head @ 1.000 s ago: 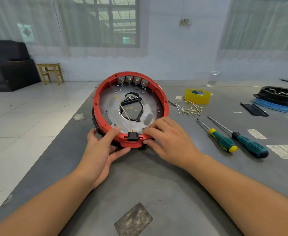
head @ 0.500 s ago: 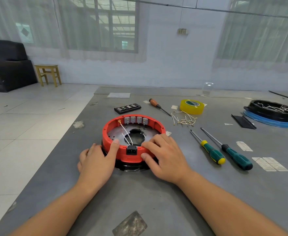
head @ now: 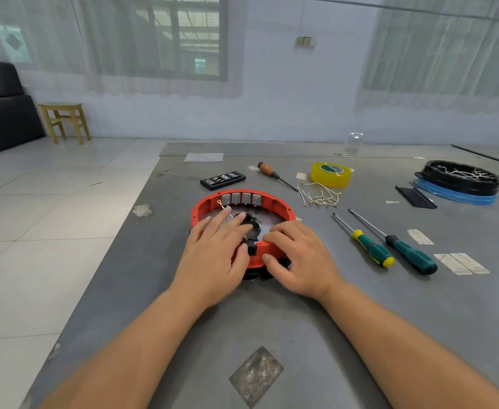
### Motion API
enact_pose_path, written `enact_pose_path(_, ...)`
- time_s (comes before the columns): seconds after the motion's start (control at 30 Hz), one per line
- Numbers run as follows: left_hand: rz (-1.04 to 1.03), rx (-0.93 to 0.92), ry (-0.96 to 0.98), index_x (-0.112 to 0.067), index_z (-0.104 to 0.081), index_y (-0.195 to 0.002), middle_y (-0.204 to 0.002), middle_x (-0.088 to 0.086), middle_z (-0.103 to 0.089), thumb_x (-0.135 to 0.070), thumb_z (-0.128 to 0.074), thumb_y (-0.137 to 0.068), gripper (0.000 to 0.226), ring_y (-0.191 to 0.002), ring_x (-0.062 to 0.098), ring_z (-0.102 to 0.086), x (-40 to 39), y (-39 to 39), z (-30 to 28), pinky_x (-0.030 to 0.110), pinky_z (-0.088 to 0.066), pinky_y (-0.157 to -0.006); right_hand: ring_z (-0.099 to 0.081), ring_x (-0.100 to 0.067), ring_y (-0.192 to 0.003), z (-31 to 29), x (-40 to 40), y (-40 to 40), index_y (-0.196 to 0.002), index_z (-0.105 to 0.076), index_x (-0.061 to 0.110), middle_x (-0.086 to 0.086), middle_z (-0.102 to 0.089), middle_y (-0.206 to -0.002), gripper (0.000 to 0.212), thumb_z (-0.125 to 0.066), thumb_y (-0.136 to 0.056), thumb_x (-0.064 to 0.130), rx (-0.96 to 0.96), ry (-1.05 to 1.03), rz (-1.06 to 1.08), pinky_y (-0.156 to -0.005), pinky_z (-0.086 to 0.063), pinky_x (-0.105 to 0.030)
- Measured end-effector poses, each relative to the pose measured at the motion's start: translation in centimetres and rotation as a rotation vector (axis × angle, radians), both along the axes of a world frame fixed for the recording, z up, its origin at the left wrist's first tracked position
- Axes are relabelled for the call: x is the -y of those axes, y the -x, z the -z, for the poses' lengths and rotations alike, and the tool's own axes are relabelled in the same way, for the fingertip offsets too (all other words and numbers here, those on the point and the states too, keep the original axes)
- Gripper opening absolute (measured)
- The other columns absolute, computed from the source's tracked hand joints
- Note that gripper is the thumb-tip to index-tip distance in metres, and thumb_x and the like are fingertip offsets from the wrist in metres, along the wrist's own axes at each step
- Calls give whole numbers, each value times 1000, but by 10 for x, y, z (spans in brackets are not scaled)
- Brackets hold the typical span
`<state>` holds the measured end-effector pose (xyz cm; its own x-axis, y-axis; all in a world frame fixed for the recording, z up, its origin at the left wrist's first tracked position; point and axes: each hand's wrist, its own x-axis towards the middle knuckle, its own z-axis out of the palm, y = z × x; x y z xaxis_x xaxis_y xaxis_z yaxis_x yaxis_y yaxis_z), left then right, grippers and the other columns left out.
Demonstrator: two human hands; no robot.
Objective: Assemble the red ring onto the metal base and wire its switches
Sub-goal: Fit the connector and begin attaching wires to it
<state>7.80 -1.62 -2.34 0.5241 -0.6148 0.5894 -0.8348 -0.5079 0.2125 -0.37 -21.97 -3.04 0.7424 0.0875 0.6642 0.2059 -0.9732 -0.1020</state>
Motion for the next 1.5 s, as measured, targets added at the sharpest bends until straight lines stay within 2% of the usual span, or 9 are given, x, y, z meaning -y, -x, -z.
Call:
enact_pose_path(0.1,-17,69,-57,-24,-76,-123,-129,-5,-70,-38,-33,-96,52,-144,21,-48,-4,-10,-8,39,-15,-126,-56,-20,-104,0,0,0,-109,-69,20,4,-62,-108,26,-62,-90,37,6,-5,6,-88,-47,-36)
enact_pose_path(0.17,-22,85,-91,-23,-77,-116,-114,-4,-70,-38,-36,-95,49,-130,22,-55,-5,-14,-15,39,-19,-125,-55,-19,-104,0,-1,0,-109,-68,21,5,-62,-109,26,-62,-90,38,-5,-7,8,-88,-47,-36)
enact_pose_path(0.23,-7,70,-110,-20,-76,-113,-108,-3,-67,-39,-39,-93,46,-123,23,-56,-3,-14,-19,39,-26,-122,-55,-19,-104,-1,0,0,-109,-68,21,5,-62,-108,25,-63,-91,37,-4,-22,7,-88,-47,-35)
enact_pose_path(0.4,14,-43,-59,-16,-67,-110,-110,-3,-61,-42,-42,-92,40,-123,22,-47,1,-11,-16,40,-40,-108,-55,-18,-105,1,2,-1,-109,-68,21,6,-62,-108,24,-64,-91,37,6,-64,-26,-89,-47,-36)
enact_pose_path(0.53,-1,-59,4,-16,-64,-112,-113,-3,-58,-40,-43,-96,36,-123,23,-45,1,-9,-5,38,-36,-108,-55,-18,-107,3,3,-2,-112,-67,22,7,-62,-108,28,-64,-91,39,-8,-92,-39,-91,-46,-35)
enact_pose_path(0.77,-21,-31,-52,-16,-63,-116,-118,-3,-58,-41,-38,-101,38,-125,23,-42,0,-10,0,38,-33,-107,-51,-10,-107,7,8,-6,-109,-64,25,13,-57,-108,26,-64,-90,42,-25,-126,-73,-91,-36,-23)
enact_pose_path(1.2,13,-85,-80,-19,-63,-137,-127,-3,-57,-46,-41,-102,50,-133,23,-41,-5,-7,-1,40,-34,-112,-51,-12,-109,10,10,-11,-108,-63,26,15,-57,-108,26,-63,-89,43,-25,-143,-87,-92,-43,-33)
enact_pose_path(1.4,-7,-123,-66,-17,-64,-132,-130,2,-56,-49,-36,-101,53,-134,27,-38,-3,-7,3,44,-32,-115,-55,-17,-110,6,6,-10,-109,-67,20,8,-62,-109,27,-64,-90,39,-15,-107,-65,-94,-45,-37)
enact_pose_path(1.5,-20,-115,-82,-17,-64,-132,-131,2,-55,-49,-33,-101,54,-135,28,-38,-2,-7,3,44,-30,-115,-56,-15,-116,4,5,-6,-115,-69,21,9,-64,-118,30,-66,-90,38,-20,-117,-66,-97,-46,-37)
